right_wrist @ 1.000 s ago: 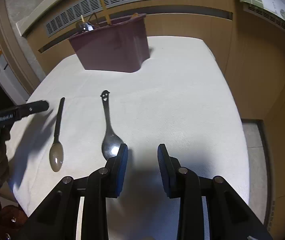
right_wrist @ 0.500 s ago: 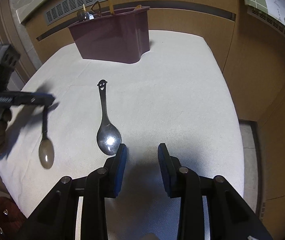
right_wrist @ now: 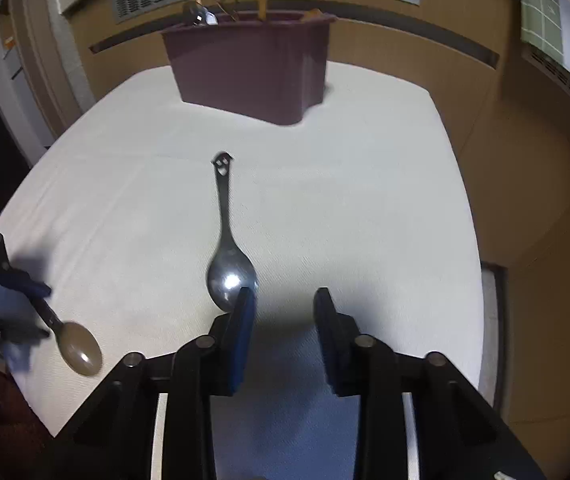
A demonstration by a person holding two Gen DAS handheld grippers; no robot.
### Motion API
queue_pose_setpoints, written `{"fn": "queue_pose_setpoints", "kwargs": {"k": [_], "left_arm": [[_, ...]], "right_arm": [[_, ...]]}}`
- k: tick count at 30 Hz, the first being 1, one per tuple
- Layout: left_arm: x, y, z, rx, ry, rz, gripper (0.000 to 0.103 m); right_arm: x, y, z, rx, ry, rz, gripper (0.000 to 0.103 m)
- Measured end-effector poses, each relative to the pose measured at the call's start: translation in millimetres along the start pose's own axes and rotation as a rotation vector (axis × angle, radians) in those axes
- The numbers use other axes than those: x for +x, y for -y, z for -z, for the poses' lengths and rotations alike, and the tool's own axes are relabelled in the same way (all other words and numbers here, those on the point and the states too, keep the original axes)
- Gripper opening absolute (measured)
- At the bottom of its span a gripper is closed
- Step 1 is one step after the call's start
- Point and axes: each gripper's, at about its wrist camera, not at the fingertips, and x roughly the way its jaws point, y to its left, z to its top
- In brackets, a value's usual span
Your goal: Organize utensils
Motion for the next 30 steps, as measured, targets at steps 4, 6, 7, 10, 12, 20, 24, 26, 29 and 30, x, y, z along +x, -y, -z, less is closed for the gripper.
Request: {"fn": "queue_pose_setpoints", "kwargs": {"k": [4,6,7,10,12,20,24,26,29,30], "left_arm": [[6,-19,-10,-0.100,-0.001,-0.025,0.034],[7,-39,-12,-0.193,0.002,-0.076,0.034],[8,-49,-12,-0.221,0.004,-0.092,0.034],[7,-85,-10,-0.362,0.013,-0.145,0.034],[7,-97,-10,-0.407,0.022,-0.107,0.033],[21,-91,-33,-0.352,0.020,-0.097,0.033],[29,-104,-48,-0.357,0.005,-0.113,0.034],[32,-108,-53,-0.351,-0.004,-0.114,0.034],[35,-112,-60,-0.344,-0.026,-0.118,0.034],[36,-114,-61,-0.343,-0.031,-0.120,0.033]], "right_arm": [[18,-9,-24,-0.060,-0.017,-0.043,0.028],[26,-13,-35,-0.080,-0.032,-0.051,0.028],[31,-17,-42,-0.097,-0.034,-0.055,0.028],[45,-20,-56,-0.109,-0.054,-0.058,0.027],[54,-22,-63,-0.098,-0.060,-0.043,0.019],[26,-25,-47,-0.063,0.025,-0.018,0.006],[-7,-11,-34,0.031,0.116,-0.037,0.006],[-21,-5,-28,0.066,0.162,-0.025,0.006],[-34,-2,-21,0.090,0.208,-0.017,0.006],[-37,-2,-20,0.094,0.218,-0.023,0.006]]}}
